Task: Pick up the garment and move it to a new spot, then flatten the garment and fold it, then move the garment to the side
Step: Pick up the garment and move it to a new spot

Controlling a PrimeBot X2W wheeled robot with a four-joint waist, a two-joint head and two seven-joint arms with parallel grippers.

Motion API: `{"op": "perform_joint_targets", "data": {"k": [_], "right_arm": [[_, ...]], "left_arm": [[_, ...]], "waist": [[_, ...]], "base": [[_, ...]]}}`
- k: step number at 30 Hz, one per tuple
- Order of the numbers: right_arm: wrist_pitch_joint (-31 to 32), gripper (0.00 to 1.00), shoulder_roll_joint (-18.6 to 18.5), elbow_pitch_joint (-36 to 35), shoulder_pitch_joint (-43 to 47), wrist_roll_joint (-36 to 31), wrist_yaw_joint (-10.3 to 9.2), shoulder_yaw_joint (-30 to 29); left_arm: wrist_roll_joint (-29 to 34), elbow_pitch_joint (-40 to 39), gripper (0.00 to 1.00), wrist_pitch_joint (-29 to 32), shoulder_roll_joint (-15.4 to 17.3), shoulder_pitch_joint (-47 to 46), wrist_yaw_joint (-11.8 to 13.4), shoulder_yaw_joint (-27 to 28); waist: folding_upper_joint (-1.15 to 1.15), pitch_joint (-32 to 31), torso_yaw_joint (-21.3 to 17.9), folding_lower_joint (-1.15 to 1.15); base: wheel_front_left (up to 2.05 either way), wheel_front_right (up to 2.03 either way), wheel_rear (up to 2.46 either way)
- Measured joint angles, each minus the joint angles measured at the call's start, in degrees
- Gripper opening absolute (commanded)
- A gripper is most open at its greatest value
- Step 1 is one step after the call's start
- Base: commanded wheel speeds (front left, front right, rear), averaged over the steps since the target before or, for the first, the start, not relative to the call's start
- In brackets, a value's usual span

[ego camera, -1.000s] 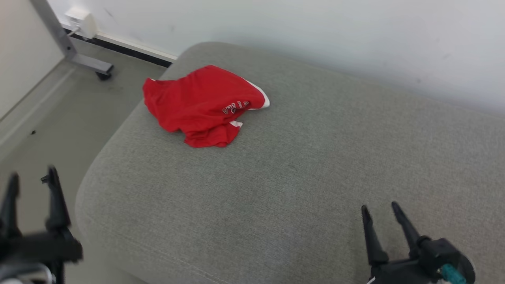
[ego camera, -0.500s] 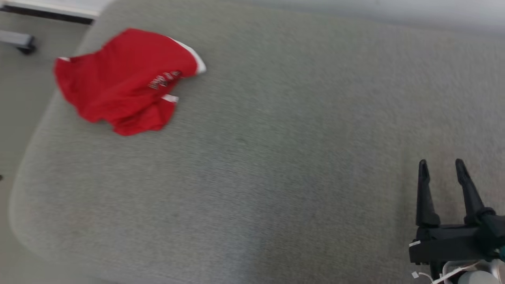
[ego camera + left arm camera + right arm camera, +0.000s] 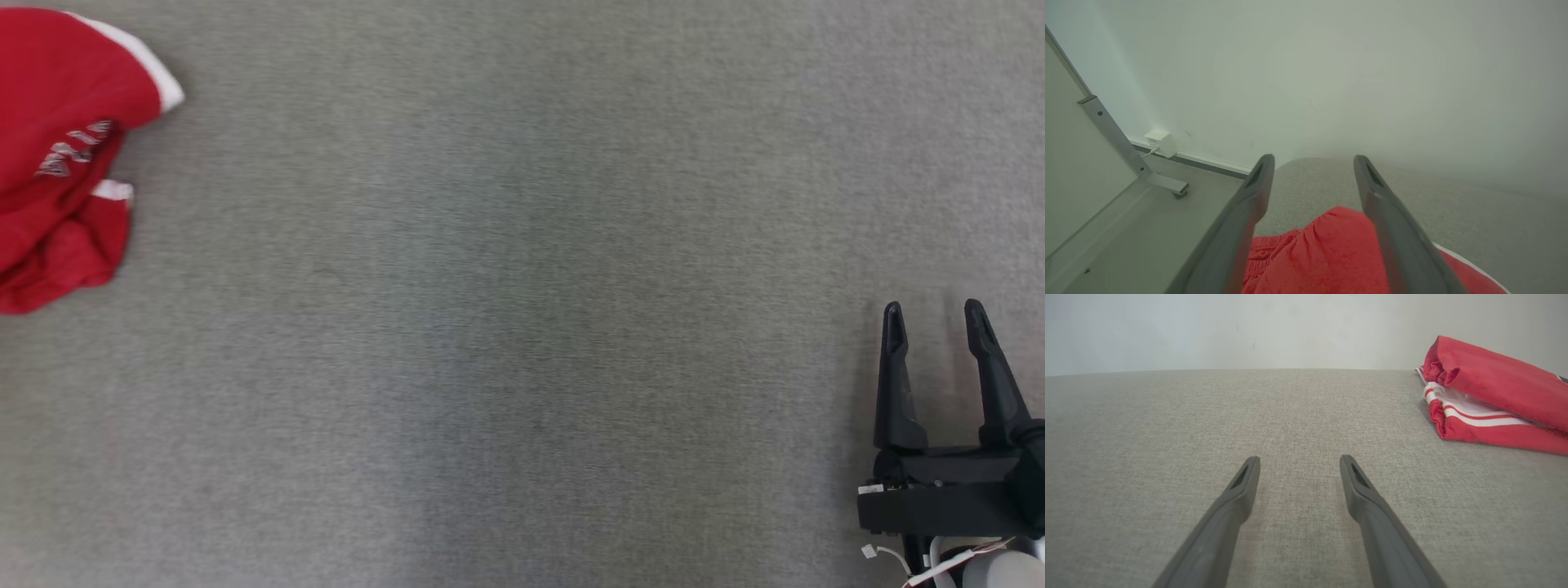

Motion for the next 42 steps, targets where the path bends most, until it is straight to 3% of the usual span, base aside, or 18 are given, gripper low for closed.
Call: {"op": "perform_joint_targets", "data": {"k": [6,16,17,18,19,20,21,22,25,33,38,42], "right_arm": [[1.2,1.00,0.0,-2.4,0.2,-0.5,0.00,-0.5],[2.6,1.00,0.0,-4.6,0.4,-1.2,0.00,-0.7],[2.8,1.00,0.0,-4.8,0.4,-1.4,0.00,-0.7],[2.8,1.00,0.0,-4.8,0.3,-1.5,0.00,-0.6],[2.9,1.00,0.0,-4.8,0.2,-1.5,0.00,-0.5],[3.1,1.00,0.0,-4.8,0.1,-1.5,0.00,-0.4],[3.1,1.00,0.0,-4.8,0.0,-1.5,0.00,-0.3],[3.2,1.00,0.0,-4.8,-0.1,-1.5,0.00,-0.2],[3.2,1.00,0.0,-4.5,-0.2,-1.5,0.00,-0.1],[1.9,1.00,0.0,-1.7,-0.1,-0.3,0.00,0.6],[0.5,1.00,0.0,1.8,0.2,1.6,0.00,1.0],[-0.8,1.00,0.0,4.5,1.0,3.0,0.00,1.0]], "left_arm": [[-6.8,7.1,1.00,6.6,-0.2,0.2,0.0,-5.4],[-13.7,12.8,1.00,11.8,-1.0,1.8,-0.1,-11.6],[-14.1,13.4,0.93,12.8,-1.0,1.6,-0.1,-12.1],[-14.9,14.1,0.79,14.3,-1.0,1.4,-0.1,-12.5],[-15.7,14.6,0.46,15.8,-0.9,1.0,-0.1,-13.1],[-16.1,14.8,0.46,16.5,-0.7,0.6,-0.1,-13.5],[-16.5,15.3,0.27,16.5,-0.7,0.5,-0.1,-13.5],[-16.7,15.8,0.00,15.9,-0.7,0.4,-0.1,-13.7],[-16.7,17.4,0.00,13.8,-0.7,0.0,0.0,-14.4],[-12.6,17.4,0.00,1.2,0.4,-3.6,0.0,-18.4],[-9.9,14.3,0.00,-5.0,1.8,-7.5,0.0,-20.9],[-9.3,8.1,0.00,-6.2,1.8,-10.8,0.0,-23.7]], "waist": [[0.00,2.3,-2.9,-0.01],[-0.01,3.7,-3.6,-0.02],[-0.01,3.7,-3.6,-0.02],[-0.01,3.6,-3.6,-0.03],[-0.01,3.6,-3.6,-0.03],[-0.01,3.5,-3.7,-0.03],[-0.02,3.5,-3.7,-0.03],[-0.01,3.4,-3.7,-0.03],[-0.01,3.1,-3.8,-0.03],[-0.01,0.0,-3.5,-0.02],[-0.01,-3.4,-3.2,-0.02],[-0.01,-6.7,-3.2,-0.03]], "base": [[0.00,0.00,0.00],[0.00,0.00,0.00],[0.00,0.00,0.00],[0.00,0.00,0.00],[0.00,0.00,0.00],[0.00,0.00,0.00],[0.00,0.00,0.00],[0.00,0.00,0.00],[0.00,0.00,0.00],[0.00,0.00,0.00],[0.00,0.00,0.00],[0.00,0.00,0.00]]}}
